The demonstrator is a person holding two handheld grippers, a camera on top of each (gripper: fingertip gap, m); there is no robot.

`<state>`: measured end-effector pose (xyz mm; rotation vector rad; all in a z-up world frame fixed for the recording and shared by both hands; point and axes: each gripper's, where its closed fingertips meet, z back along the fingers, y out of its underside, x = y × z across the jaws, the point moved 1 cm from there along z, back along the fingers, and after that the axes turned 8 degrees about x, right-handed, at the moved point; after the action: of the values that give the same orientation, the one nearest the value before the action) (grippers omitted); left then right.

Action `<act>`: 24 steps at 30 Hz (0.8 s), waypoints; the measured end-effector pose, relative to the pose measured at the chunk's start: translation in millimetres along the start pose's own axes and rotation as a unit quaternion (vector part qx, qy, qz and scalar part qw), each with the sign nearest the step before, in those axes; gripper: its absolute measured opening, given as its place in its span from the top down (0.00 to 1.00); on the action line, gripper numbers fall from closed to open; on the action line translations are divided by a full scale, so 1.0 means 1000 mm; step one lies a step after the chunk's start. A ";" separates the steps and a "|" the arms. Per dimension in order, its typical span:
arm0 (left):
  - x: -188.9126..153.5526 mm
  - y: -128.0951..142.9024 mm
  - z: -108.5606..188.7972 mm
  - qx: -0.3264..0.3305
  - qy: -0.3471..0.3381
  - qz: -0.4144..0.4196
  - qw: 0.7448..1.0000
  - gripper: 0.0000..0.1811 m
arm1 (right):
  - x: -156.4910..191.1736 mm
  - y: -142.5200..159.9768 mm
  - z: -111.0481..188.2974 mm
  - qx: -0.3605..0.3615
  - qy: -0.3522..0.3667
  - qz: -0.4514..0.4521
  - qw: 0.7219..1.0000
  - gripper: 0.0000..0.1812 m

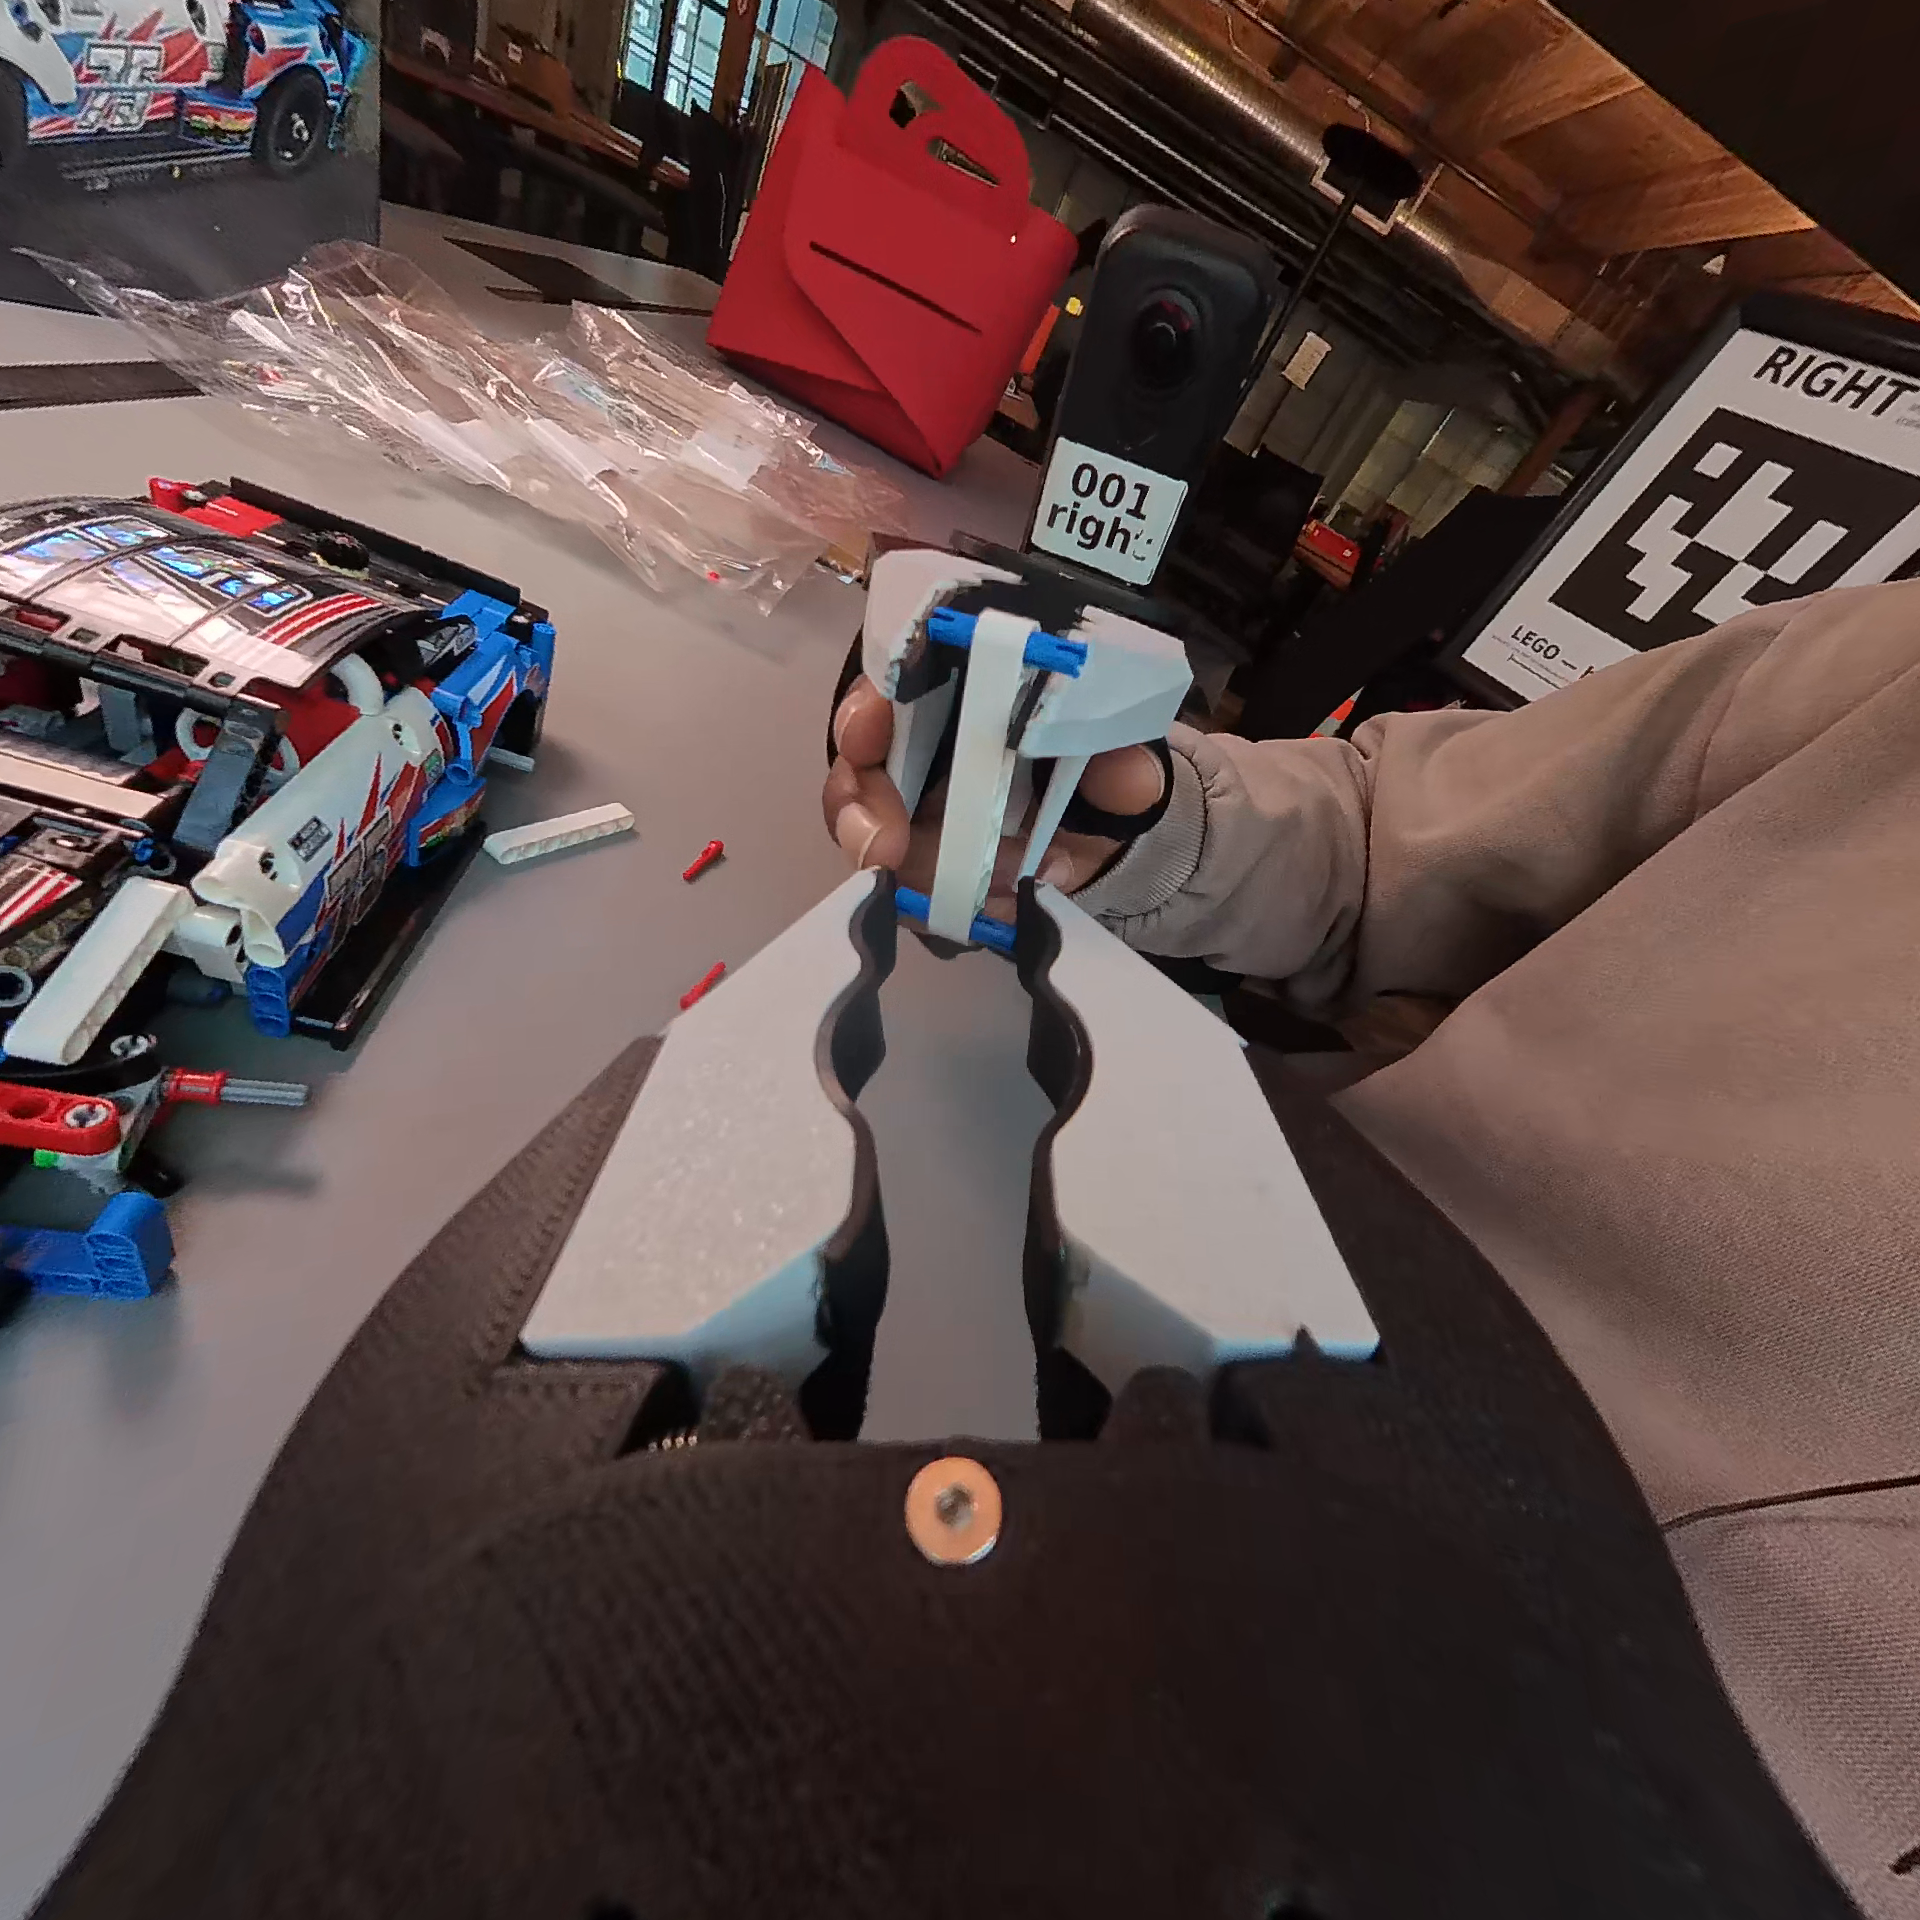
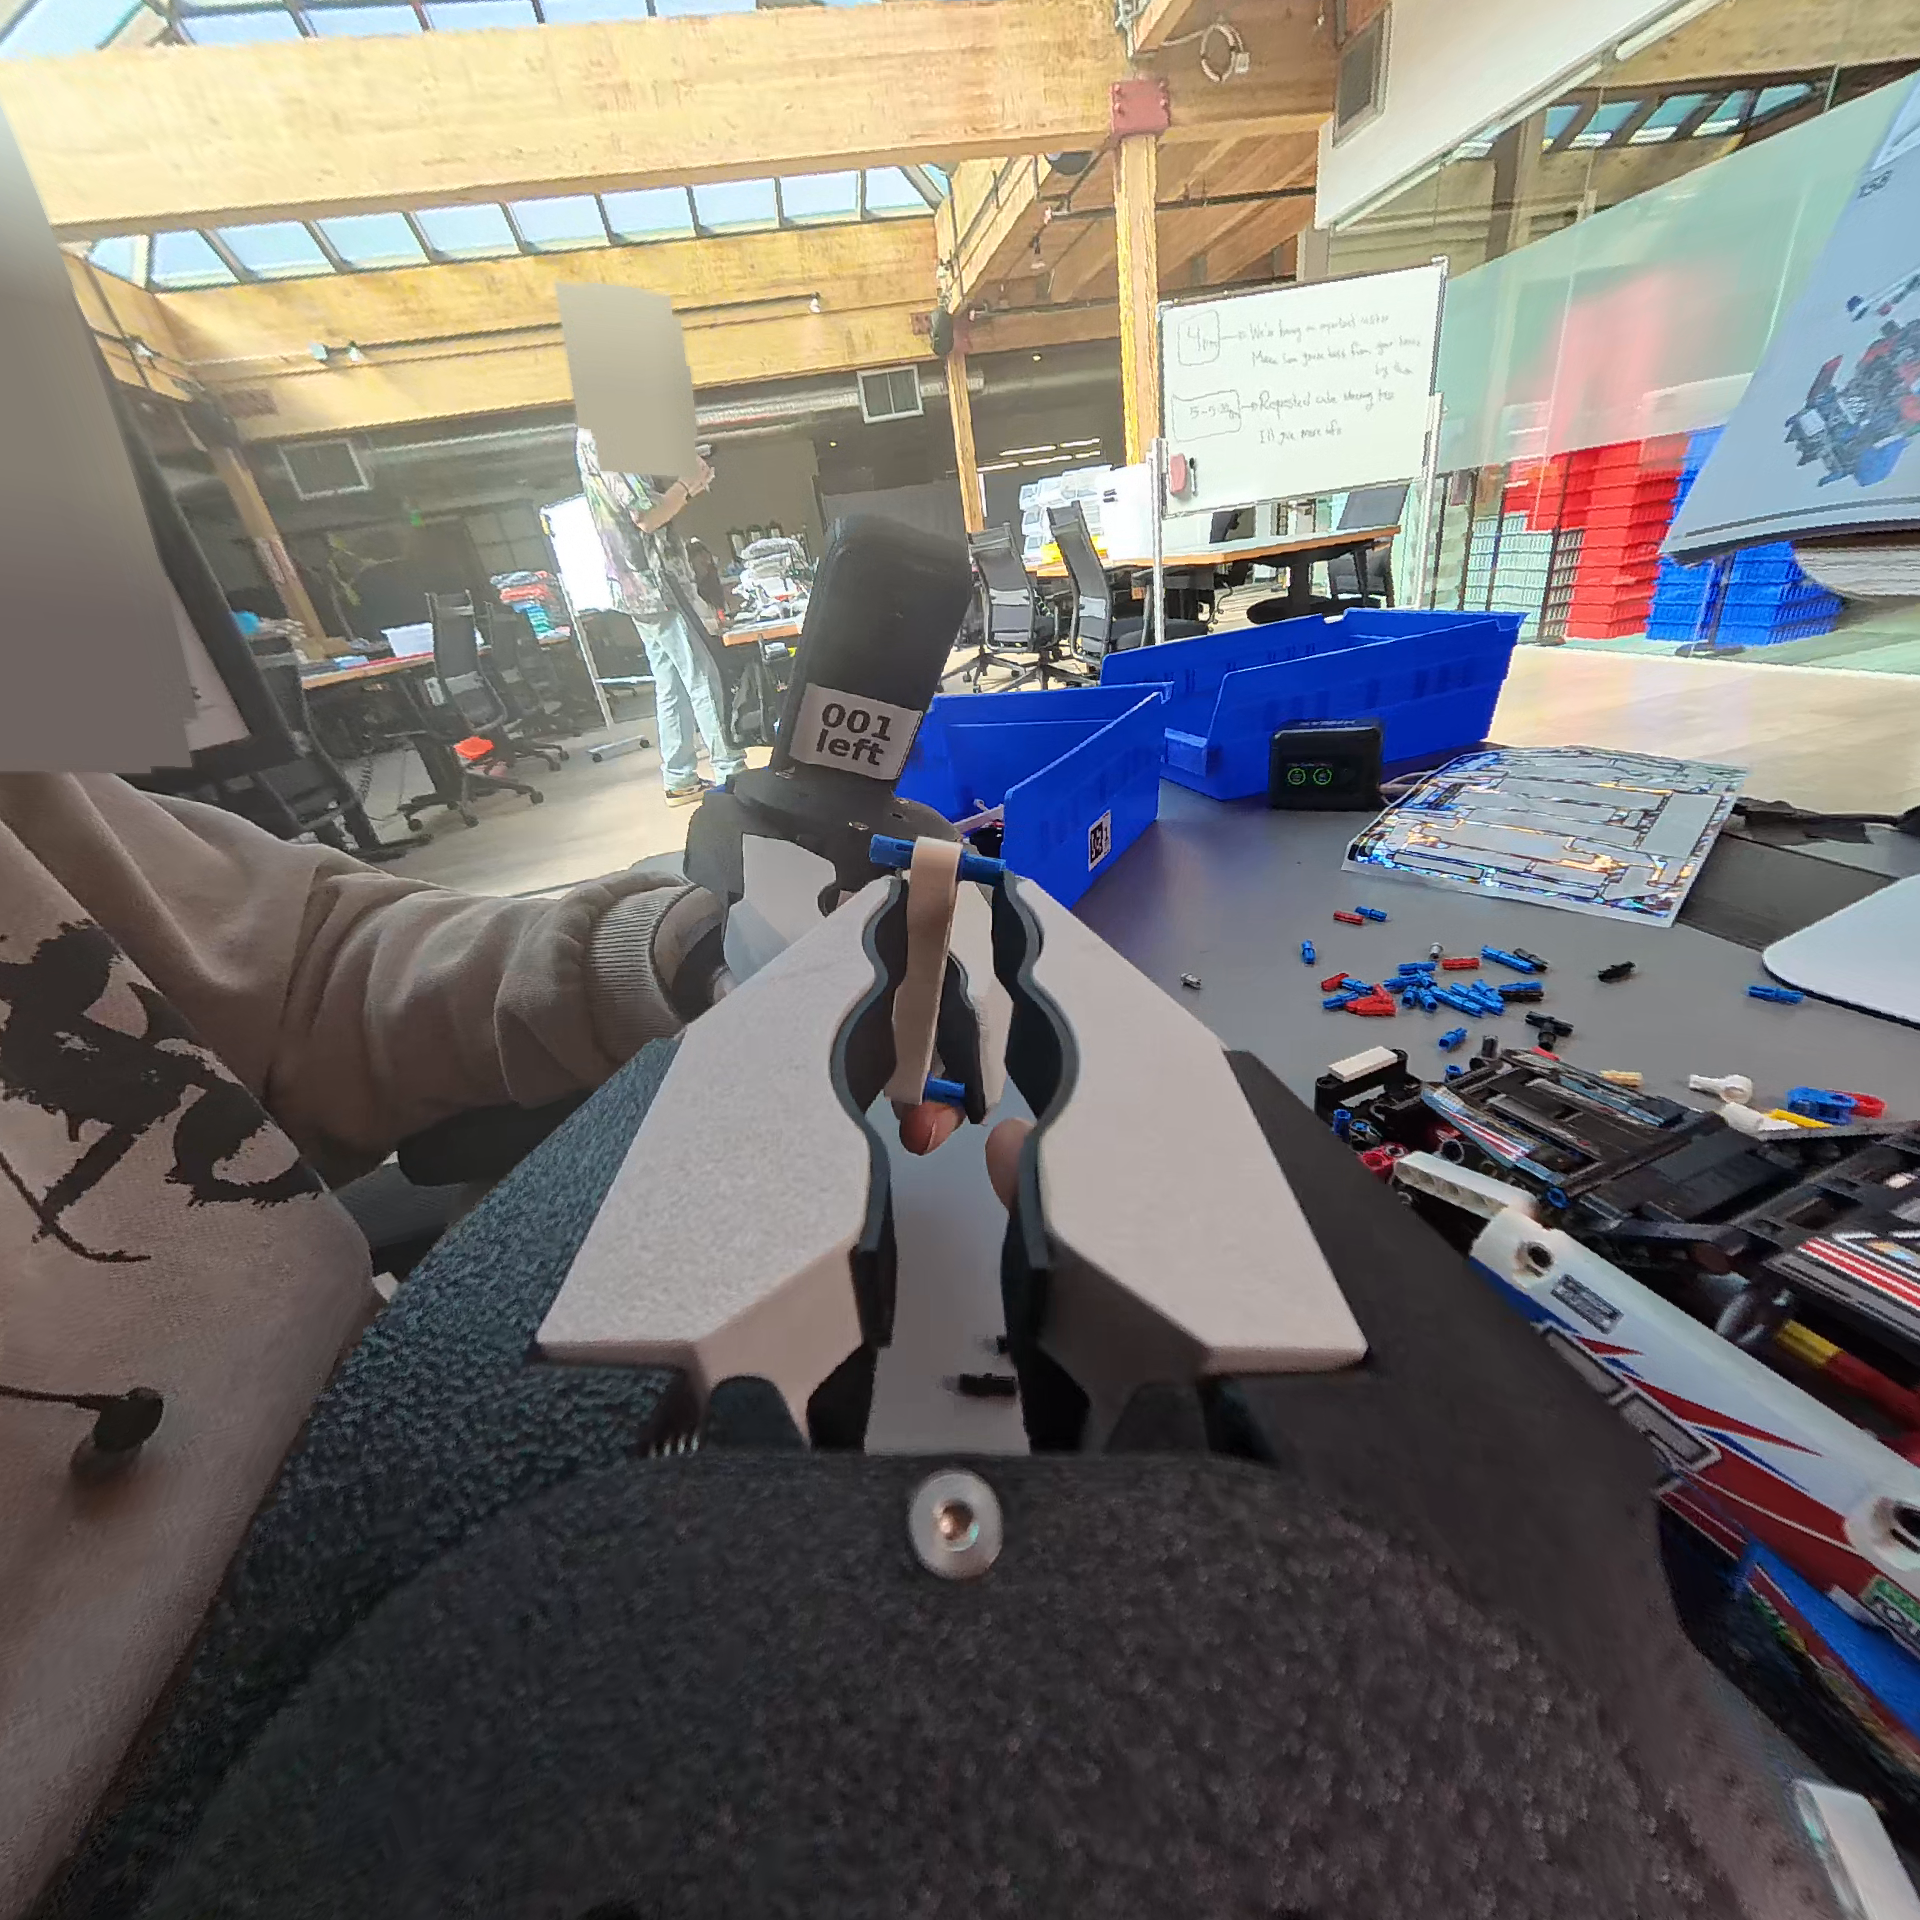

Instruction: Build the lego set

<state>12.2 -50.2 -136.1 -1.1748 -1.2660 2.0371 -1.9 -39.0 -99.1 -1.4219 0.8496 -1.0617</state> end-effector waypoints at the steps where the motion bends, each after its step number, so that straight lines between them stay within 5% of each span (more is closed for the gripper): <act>1: 0.000 0.000 0.000 -0.002 0.000 0.002 1.000 0.88 | -0.002 0.000 0.000 -0.001 -0.001 -0.009 1.000 0.92; 6: 0.011 -0.001 0.003 -0.016 -0.018 0.010 1.000 0.88 | -0.011 0.004 0.003 0.013 0.012 -0.013 1.000 0.84; 10: 0.041 0.003 0.013 0.018 -0.156 -0.062 0.986 0.88 | -0.025 0.016 0.015 0.051 0.007 -0.027 0.998 0.82; 14: 0.071 0.017 0.023 0.123 -0.333 -0.197 0.914 0.88 | -0.039 0.042 0.018 0.140 0.046 -0.029 0.989 0.82; 19: 0.087 0.036 0.021 0.222 -0.415 -0.296 0.831 0.88 | -0.035 0.057 0.003 0.168 0.031 -0.137 0.976 0.77; 24: 0.080 0.039 0.012 0.231 -0.412 -0.340 0.813 0.88 | -0.046 0.072 0.000 0.181 0.056 -0.173 0.966 0.95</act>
<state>-38.3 -15.0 -201.5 0.4363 -1.1522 2.0876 -13.2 -5.8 -176.6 -1.2288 0.4568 -1.4909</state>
